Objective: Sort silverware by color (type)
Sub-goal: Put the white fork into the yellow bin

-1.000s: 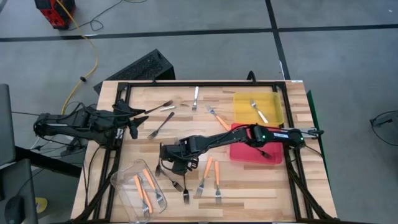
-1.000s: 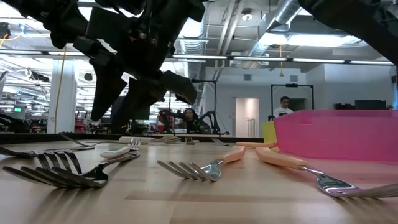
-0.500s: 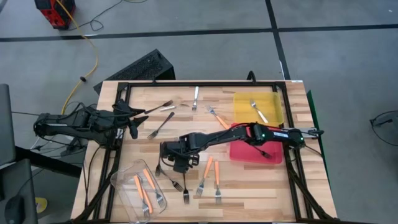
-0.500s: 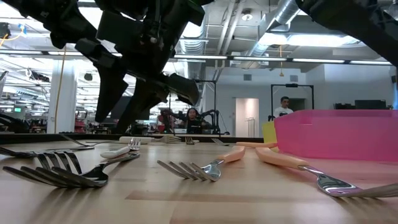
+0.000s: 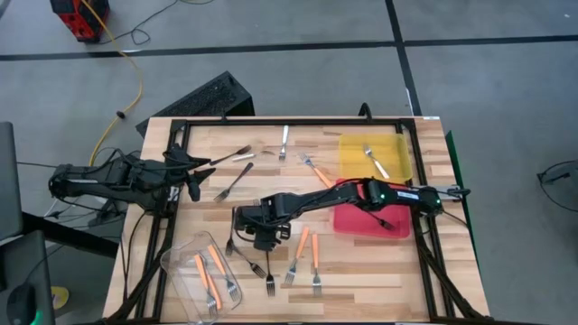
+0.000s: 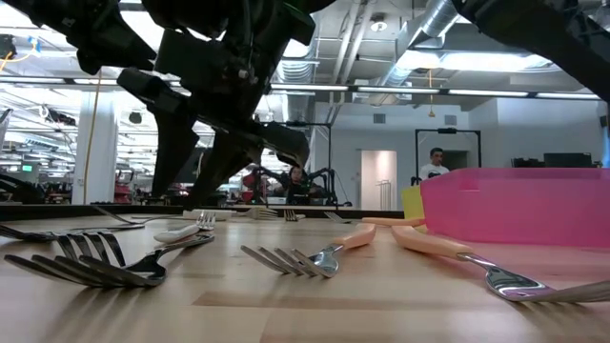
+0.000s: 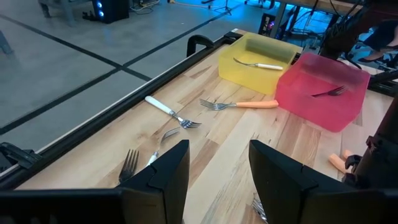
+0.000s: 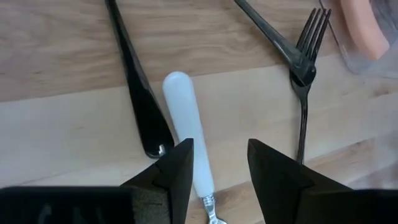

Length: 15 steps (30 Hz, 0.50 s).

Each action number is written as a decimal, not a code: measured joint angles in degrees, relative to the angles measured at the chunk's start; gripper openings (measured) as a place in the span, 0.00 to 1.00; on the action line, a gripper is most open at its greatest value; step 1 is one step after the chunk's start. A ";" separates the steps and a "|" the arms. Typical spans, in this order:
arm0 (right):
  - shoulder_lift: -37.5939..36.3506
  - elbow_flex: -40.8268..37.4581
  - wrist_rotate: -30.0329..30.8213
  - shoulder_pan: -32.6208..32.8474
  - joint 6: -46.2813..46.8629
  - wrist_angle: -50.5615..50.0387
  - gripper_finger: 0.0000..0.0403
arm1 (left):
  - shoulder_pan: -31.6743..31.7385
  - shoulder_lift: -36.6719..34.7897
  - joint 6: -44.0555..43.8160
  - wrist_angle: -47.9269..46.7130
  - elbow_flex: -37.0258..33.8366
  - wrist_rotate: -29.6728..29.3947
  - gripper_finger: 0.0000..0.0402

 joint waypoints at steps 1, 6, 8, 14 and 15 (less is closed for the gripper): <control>0.00 0.00 0.00 -0.06 0.00 0.29 0.43 | 0.02 0.00 0.00 0.00 0.00 0.00 0.38; 0.00 0.00 -0.61 -0.61 0.00 1.41 0.43 | 0.02 -0.01 -0.02 0.02 0.00 0.02 0.38; 0.00 -0.44 -1.18 -0.76 0.00 1.29 0.43 | 0.00 0.00 -0.02 0.02 0.00 0.02 0.38; 0.00 -2.89 -1.31 -1.11 -0.10 2.74 0.43 | 0.01 -0.01 -0.02 0.03 0.00 0.02 0.38; -0.04 -3.65 -1.33 -1.11 -0.36 3.38 0.43 | 0.02 -0.01 -0.02 0.02 0.00 0.02 0.38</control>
